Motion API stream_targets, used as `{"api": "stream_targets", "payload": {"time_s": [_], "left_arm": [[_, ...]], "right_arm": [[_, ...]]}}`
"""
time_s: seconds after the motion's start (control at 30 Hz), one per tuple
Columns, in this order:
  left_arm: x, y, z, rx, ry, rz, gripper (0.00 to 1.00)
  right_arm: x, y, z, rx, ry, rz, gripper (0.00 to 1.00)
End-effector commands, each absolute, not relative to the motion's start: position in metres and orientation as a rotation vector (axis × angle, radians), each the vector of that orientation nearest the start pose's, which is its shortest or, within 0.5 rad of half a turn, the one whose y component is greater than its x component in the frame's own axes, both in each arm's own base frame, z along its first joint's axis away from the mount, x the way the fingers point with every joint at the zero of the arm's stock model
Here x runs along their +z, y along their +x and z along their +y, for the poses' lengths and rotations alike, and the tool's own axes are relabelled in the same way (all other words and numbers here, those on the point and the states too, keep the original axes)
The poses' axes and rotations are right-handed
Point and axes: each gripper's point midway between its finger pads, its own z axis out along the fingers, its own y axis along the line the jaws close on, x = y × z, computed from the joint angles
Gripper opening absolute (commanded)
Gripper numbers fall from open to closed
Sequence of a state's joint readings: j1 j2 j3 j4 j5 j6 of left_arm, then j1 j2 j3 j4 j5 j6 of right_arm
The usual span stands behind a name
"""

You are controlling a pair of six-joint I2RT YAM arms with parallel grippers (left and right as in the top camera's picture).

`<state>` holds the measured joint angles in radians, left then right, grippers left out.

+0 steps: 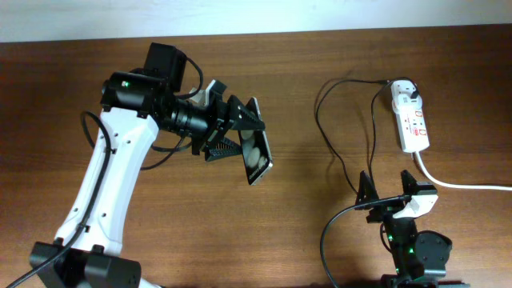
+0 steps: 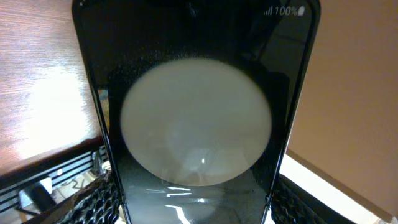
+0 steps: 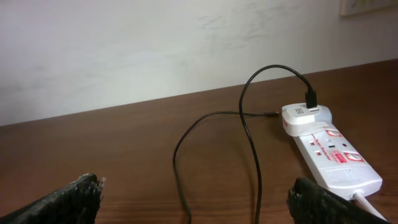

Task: Plug charger to phone and switch on socket
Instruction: 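Lift the phone with the left gripper and tilt it upright, then reach the right gripper toward the phone and grasp its edge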

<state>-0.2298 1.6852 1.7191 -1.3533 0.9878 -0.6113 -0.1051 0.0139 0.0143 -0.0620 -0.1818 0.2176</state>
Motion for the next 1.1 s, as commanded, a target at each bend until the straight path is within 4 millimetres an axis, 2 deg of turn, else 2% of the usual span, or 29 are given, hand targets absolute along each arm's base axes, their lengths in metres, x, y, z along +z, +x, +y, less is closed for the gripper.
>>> {"api": "stream_targets", "payload": {"time_s": [0.0,0.1,0.17,0.33,0.43,0.5,0.63,0.7,0.8,0.9,0.97,1.07], "left_arm": [[0.297,0.296,-0.220,-1.670,-0.443,2.869,0.60],[0.299,0.301,-0.221,-1.685,-0.535,2.860,0.61],[0.307,0.304,-0.225,-1.751,-0.537,2.829,0.61],[0.314,0.302,-0.228,-1.817,-0.534,2.817,0.63],[0.314,0.302,-0.229,-1.821,-0.532,2.816,0.60],[0.314,0.302,-0.228,-1.821,-0.532,2.816,0.58],[0.311,0.304,-0.227,-1.793,-0.536,2.818,0.57],[0.306,0.307,-0.225,-1.736,-0.540,2.824,0.57],[0.298,0.311,-0.221,-1.645,-0.532,2.830,0.57],[0.292,0.314,-0.217,-1.582,-0.511,2.832,0.57],[0.292,0.314,-0.217,-1.579,-0.483,2.830,0.57],[0.292,0.314,-0.217,-1.571,-0.450,2.826,0.57]], "right_arm": [[0.162,0.242,0.028,0.516,0.205,1.635,0.99],[0.164,0.233,0.057,0.830,0.252,1.660,0.99],[0.164,0.218,0.086,1.002,0.127,1.706,0.99],[0.162,0.186,0.122,1.260,-0.047,1.774,0.99],[0.164,0.165,0.138,1.705,0.271,1.907,0.99],[0.164,0.161,0.140,1.815,0.391,1.940,0.99],[0.163,0.177,0.129,1.733,0.485,1.886,0.99],[0.161,0.195,0.114,1.611,0.565,1.820,0.99],[0.163,0.194,0.115,1.470,0.329,1.808,0.99],[0.166,0.193,0.116,1.441,0.273,1.800,0.99],[0.176,0.189,0.118,1.413,0.203,1.785,0.99],[0.201,0.187,0.116,1.350,0.139,1.754,0.99]]}}
